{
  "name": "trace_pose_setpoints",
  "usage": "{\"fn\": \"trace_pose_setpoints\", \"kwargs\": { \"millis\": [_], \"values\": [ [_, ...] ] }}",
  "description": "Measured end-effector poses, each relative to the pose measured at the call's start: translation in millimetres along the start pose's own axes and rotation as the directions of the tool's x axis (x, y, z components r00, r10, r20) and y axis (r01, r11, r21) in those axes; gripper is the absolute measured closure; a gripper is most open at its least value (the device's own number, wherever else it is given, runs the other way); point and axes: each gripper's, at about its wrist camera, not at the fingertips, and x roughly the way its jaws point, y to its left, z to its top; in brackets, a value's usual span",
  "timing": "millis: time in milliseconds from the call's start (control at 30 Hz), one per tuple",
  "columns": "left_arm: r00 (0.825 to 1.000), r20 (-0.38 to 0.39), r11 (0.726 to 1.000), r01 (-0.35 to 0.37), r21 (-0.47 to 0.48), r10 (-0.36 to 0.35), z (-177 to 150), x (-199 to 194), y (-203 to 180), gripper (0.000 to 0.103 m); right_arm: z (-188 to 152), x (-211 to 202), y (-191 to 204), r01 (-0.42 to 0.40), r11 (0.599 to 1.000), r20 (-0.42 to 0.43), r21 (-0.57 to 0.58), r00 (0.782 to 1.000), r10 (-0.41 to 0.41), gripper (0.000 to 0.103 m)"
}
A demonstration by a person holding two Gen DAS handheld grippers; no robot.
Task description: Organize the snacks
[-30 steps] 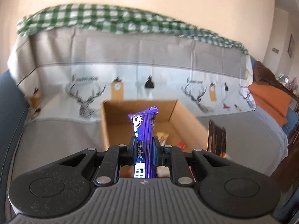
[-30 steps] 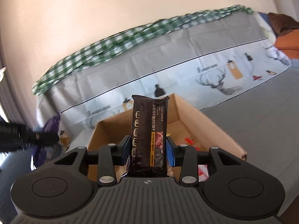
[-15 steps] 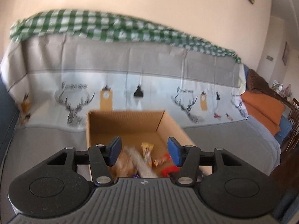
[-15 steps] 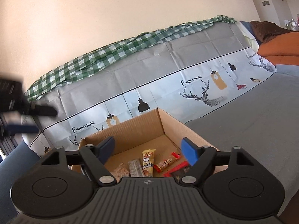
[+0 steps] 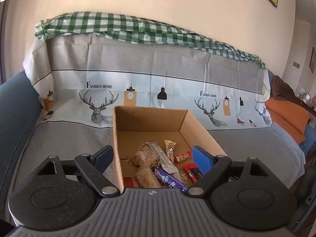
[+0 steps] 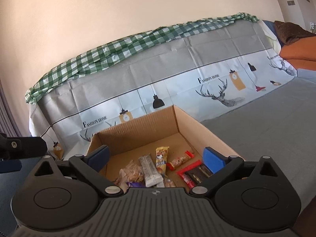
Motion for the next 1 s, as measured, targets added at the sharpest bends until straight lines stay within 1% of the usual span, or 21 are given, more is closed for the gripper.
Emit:
{"fn": "trace_pose_setpoints", "kwargs": {
  "millis": [133,267,300,367,400,533,567,633,667,733,900,1000],
  "values": [
    [1.000,-0.022,1.000,0.011,-0.026,-0.011,-7.8,-2.3,1.9,0.012,0.4,-21.9,1.7,0.008,1.000,-0.005,-0.022,1.000,-0.009,0.001],
    [0.999,-0.047,0.999,0.025,-0.038,-0.026,-15.9,-0.2,3.9,0.012,7.6,-42.3,3.9,0.040,0.994,0.013,-0.097,0.999,-0.039,0.001],
    [0.998,-0.055,0.999,0.028,-0.041,-0.030,-18.5,0.7,3.9,0.011,11.0,-46.3,3.7,0.052,0.991,0.017,-0.120,0.999,-0.050,0.001],
    [0.997,-0.074,0.998,0.032,-0.048,-0.035,-23.8,2.8,5.5,0.006,15.8,-49.8,1.1,0.072,0.984,0.004,-0.163,0.997,-0.072,0.001],
    [0.996,-0.083,0.998,0.031,-0.051,-0.035,-26.7,4.6,6.0,0.000,15.8,-49.3,-1.5,0.072,0.981,-0.017,-0.181,0.997,-0.076,0.001],
    [0.989,-0.143,0.999,0.026,-0.042,-0.032,-40.1,16.9,4.0,0.001,-2.3,-38.7,-20.6,0.079,0.975,-0.123,-0.206,0.987,-0.105,0.001],
    [0.987,-0.157,0.999,0.020,-0.039,-0.026,-43.4,20.3,4.2,0.001,-3.5,-37.1,-22.5,0.081,0.972,-0.129,-0.220,0.985,-0.111,0.001],
    [0.984,-0.177,1.000,0.008,-0.030,-0.013,-48.9,25.3,4.9,0.001,-0.7,-36.1,-23.2,0.053,0.970,-0.101,-0.238,0.992,-0.079,0.001],
    [0.983,-0.185,1.000,-0.001,-0.024,-0.003,-50.4,27.4,5.0,0.001,-1.9,-31.5,-24.3,0.039,0.970,-0.115,-0.240,0.991,-0.069,0.001],
    [0.980,-0.197,1.000,-0.021,-0.012,0.018,-52.7,30.5,6.1,0.001,-4.4,-20.0,-26.4,0.040,0.969,-0.165,-0.246,0.983,-0.083,0.001],
    [0.974,-0.219,0.999,-0.052,-0.003,0.050,-55.9,33.9,11.1,0.001,-1.9,-6.9,-30.5,0.025,0.980,-0.188,-0.197,0.980,-0.063,0.001],
    [0.971,-0.230,0.998,-0.068,-0.011,0.064,-56.4,36.9,12.5,0.001,-1.9,-4.7,-29.3,0.018,0.981,-0.193,-0.193,0.980,-0.056,0.001]
  ]
}}
